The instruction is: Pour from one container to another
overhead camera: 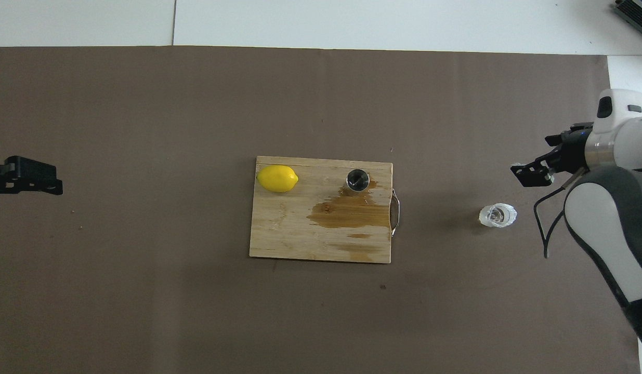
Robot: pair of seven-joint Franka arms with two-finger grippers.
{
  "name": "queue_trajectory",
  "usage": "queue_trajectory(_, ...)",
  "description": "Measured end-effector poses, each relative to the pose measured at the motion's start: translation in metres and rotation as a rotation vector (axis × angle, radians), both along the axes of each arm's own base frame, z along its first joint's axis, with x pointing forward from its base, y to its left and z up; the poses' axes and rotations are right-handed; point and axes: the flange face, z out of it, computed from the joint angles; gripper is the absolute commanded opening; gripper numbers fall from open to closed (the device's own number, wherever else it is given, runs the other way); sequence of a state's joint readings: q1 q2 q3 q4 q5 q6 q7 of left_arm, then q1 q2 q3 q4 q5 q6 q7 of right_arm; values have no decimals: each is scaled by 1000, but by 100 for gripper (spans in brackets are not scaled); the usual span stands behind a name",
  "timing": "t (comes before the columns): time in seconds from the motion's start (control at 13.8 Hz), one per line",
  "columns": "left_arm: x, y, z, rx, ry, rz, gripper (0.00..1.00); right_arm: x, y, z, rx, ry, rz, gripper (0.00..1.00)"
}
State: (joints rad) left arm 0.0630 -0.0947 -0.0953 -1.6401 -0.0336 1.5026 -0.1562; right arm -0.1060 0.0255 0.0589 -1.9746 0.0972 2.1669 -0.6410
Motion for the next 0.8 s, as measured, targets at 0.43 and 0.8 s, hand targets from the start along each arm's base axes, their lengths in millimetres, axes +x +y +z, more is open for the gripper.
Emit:
queue_trajectory(0.43,0,0,0,0,0,0,100,-9,44,81,34,67,-571,100)
queue_trajectory(0.8,0,0,0,0,0,0,100,-26,44,166,42,81,-654,100)
